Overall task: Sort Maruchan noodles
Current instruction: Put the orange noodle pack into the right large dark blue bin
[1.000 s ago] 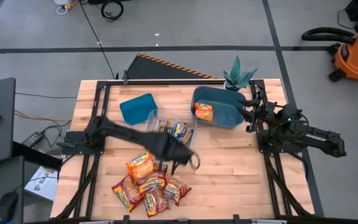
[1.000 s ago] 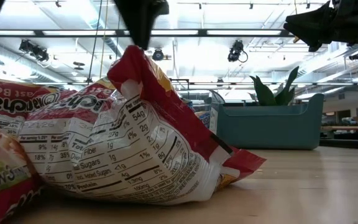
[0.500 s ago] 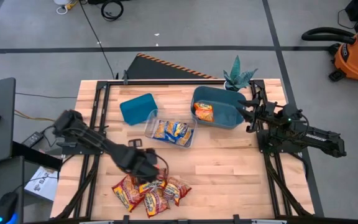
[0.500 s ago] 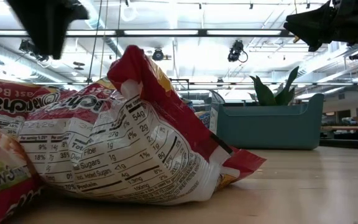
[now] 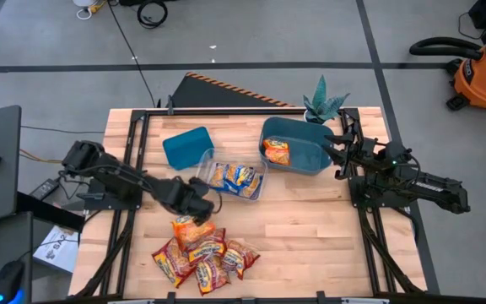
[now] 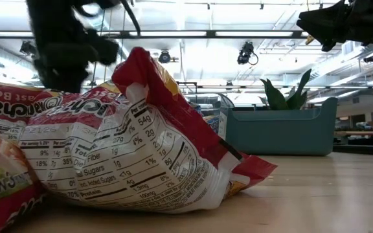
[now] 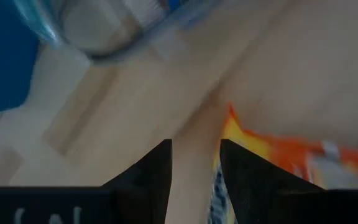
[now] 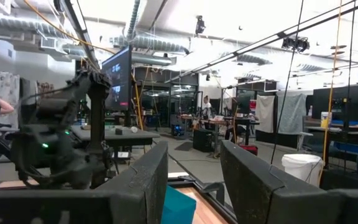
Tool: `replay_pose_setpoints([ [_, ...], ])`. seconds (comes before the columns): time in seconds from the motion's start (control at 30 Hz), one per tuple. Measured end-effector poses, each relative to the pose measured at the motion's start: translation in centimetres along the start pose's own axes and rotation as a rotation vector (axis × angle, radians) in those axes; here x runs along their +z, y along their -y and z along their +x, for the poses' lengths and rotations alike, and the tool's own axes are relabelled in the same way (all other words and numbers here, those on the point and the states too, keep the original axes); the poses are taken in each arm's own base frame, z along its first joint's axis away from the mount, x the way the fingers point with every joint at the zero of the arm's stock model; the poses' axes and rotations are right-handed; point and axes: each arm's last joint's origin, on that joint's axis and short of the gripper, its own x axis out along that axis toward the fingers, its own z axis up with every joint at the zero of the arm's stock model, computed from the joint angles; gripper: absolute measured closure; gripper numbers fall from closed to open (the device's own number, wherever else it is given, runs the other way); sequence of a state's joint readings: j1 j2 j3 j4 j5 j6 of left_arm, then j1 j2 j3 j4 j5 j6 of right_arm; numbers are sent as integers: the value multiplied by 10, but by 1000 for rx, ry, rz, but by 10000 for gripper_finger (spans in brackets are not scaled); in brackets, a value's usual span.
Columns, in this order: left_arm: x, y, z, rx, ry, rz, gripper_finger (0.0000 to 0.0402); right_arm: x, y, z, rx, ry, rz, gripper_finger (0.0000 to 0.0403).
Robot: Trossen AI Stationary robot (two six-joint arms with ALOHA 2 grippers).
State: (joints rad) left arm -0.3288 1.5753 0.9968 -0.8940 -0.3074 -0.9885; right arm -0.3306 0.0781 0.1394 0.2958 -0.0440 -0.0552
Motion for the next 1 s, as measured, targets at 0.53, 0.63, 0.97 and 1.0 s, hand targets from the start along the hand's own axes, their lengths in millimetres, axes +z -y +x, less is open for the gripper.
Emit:
replay_pose_setpoints([
  [0.53,7,-12,40,-167,-17,-69,260,0,0,0,0,0,0,250],
  [0.63,7,-11,40,-189,-30,-69,260,0,0,0,1,1,0,250],
  [0.97,3,-10,42,-224,-96,-58,261,0,0,0,1,2,0,250],
  [1.0,3,-9,42,-229,-98,-58,263,0,0,0,1,2,0,250],
])
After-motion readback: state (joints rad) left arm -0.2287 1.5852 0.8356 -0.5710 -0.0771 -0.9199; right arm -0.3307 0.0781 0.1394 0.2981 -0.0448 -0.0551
